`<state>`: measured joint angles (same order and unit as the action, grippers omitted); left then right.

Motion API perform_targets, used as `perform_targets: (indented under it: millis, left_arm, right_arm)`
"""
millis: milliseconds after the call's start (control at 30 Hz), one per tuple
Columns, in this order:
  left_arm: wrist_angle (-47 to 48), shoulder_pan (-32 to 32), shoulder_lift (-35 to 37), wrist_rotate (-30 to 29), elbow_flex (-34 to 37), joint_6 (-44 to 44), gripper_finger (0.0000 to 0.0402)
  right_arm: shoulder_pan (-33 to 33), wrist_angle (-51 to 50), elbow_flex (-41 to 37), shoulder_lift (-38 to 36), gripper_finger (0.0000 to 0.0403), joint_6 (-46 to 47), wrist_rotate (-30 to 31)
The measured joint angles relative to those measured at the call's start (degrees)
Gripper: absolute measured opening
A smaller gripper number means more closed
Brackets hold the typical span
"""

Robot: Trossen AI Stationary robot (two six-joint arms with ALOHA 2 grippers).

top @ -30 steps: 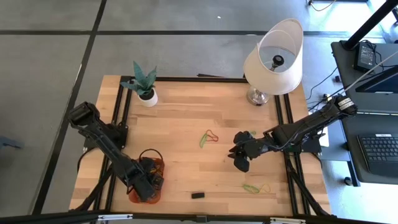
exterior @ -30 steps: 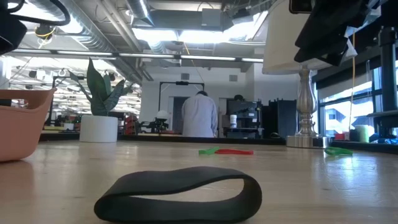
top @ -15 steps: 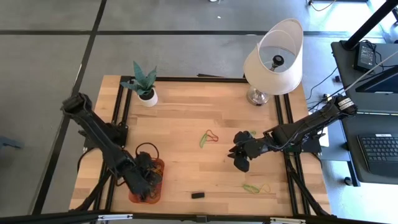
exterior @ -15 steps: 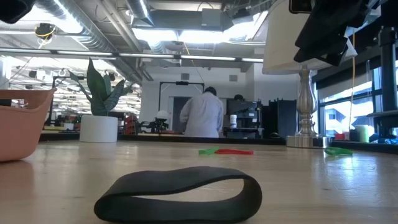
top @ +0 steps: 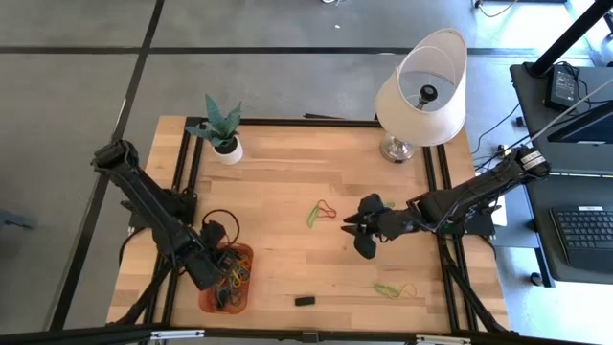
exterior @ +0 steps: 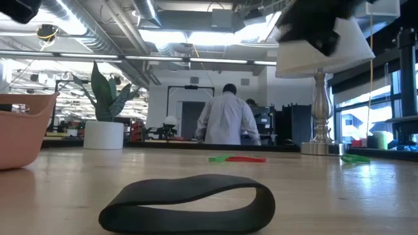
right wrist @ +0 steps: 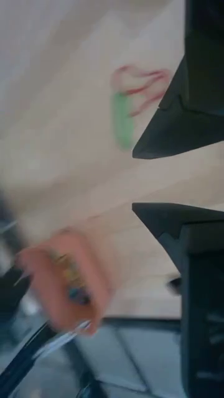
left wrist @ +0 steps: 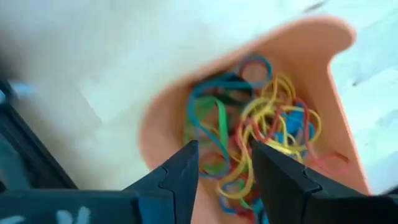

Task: Pick and place rubber bands into bin
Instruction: Put the green rubber band into the orange bin

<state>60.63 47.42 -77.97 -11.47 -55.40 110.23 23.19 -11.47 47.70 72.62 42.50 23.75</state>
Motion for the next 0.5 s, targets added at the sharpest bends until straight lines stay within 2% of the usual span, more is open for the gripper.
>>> perform_targets:
  millis: [100,233,367,500]
  left_arm:
    - [2.88,-0.11,1.7,-3.43,0.0,-5.3,0.0139]
    - [4.98,-1.35,4.95,-7.69,0.0,-16.56,0.0115]
    - [5.73,-4.15,9.18,-13.42,0.0,-29.97,0.0077]
    - [5.79,-8.24,14.04,-18.3,0.0,-43.2,0.0043]
  right_arm:
    - [-1.77,8.34,0.03,0.0,0.0126,-4.87,0.17]
    - [-5.22,14.93,0.18,0.5,0.0106,-6.69,0.23]
    - [-8.24,14.05,3.28,3.78,0.0077,-5.25,0.26]
    - [-10.07,10.6,9.91,9.91,0.0049,-5.37,0.01]
